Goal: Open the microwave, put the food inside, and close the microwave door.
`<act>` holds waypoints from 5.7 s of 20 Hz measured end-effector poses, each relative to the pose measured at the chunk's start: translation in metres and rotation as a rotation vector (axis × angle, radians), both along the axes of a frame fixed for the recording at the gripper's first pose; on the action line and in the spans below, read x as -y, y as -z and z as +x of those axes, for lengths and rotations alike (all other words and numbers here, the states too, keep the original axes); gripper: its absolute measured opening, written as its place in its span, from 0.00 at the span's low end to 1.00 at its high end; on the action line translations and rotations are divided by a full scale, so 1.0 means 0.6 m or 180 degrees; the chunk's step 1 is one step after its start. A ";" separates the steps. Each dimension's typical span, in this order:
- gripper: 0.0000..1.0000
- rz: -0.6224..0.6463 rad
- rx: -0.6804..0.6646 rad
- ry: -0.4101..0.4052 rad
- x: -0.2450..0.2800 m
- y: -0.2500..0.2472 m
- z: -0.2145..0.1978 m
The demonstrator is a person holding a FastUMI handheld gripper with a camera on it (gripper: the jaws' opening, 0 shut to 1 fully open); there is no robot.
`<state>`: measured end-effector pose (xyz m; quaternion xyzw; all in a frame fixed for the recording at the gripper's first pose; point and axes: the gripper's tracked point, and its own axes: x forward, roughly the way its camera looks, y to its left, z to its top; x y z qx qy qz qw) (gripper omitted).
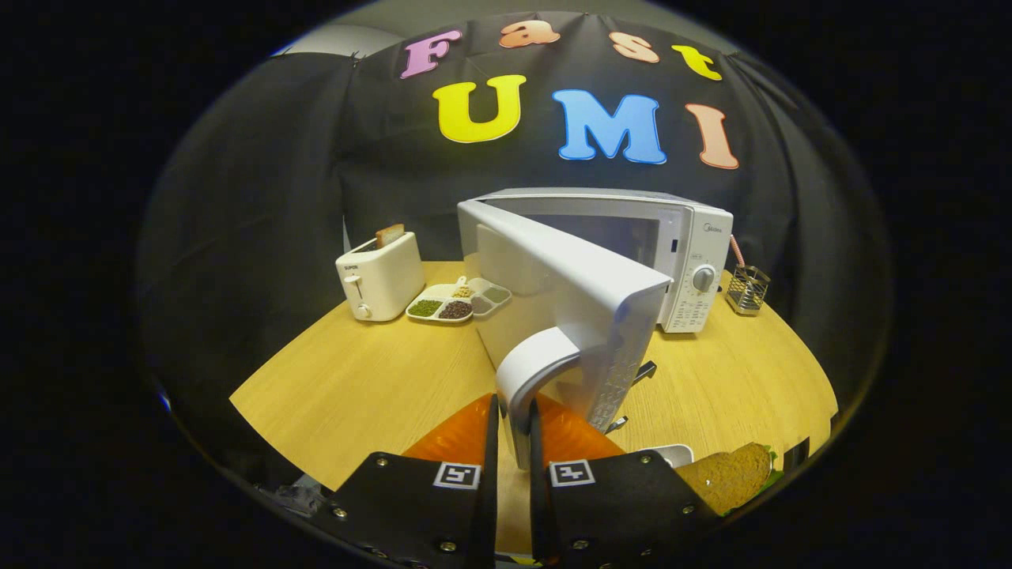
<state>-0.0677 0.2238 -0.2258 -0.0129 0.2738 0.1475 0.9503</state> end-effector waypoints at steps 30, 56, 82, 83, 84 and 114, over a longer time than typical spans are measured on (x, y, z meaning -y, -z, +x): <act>0.92 0.1172 0.0658 -0.1737 -0.148 -0.311 -0.104; 0.92 0.1025 -0.0473 -0.0767 0.303 -0.120 0.004; 0.28 0.1231 -0.1943 -0.0129 0.356 0.075 -0.063; 0.28 0.1220 -0.1902 -0.0110 0.355 0.062 -0.060; 0.28 0.1220 -0.1861 -0.0085 0.351 0.048 -0.060; 0.28 0.2307 -0.0299 0.0985 0.060 -0.064 0.331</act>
